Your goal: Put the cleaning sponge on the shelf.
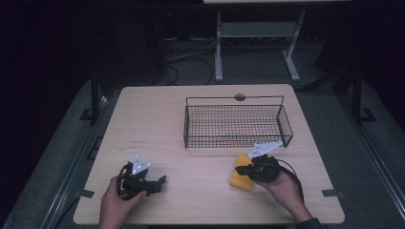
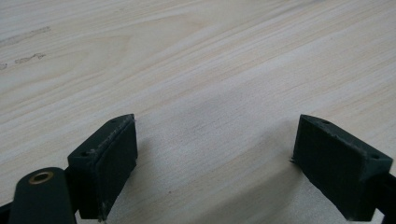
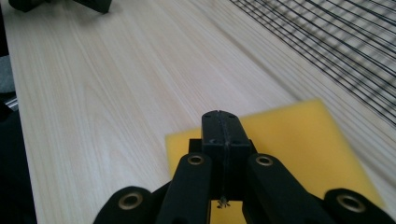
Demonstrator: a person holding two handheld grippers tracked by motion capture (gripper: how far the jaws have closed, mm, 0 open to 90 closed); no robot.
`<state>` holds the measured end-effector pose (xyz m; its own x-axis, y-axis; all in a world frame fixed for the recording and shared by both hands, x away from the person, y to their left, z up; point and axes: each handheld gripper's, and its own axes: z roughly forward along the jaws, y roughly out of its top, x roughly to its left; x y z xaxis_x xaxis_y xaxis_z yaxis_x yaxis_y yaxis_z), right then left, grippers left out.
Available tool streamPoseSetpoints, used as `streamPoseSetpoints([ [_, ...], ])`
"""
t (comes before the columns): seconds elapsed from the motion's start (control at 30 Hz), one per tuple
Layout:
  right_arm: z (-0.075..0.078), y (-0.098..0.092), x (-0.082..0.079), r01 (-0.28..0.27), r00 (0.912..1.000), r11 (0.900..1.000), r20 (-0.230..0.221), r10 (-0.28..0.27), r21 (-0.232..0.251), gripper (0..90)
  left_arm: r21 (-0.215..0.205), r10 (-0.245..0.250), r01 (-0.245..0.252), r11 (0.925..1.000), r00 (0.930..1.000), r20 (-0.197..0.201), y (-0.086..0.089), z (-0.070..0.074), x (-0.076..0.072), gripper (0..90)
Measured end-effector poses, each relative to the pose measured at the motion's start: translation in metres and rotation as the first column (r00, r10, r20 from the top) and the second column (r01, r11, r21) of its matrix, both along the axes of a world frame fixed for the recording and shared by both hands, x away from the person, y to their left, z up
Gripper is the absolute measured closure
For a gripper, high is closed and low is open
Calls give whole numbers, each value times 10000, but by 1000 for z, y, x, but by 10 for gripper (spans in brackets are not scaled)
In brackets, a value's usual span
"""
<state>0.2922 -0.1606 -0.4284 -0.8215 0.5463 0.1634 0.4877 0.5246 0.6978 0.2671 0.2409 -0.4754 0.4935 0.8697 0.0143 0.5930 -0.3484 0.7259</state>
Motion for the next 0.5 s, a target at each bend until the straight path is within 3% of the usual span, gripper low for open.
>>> streamPoseSetpoints([
  [0.33,-6,30,5,-547,9985,9982,-80,545,-265,899,-1,3,-3,10000,10000,-5,0,0,0,128],
  [0.5,-10,34,5,-651,9978,9968,-151,645,-456,899,-3,7,-7,10000,10000,3,0,0,0,129],
])
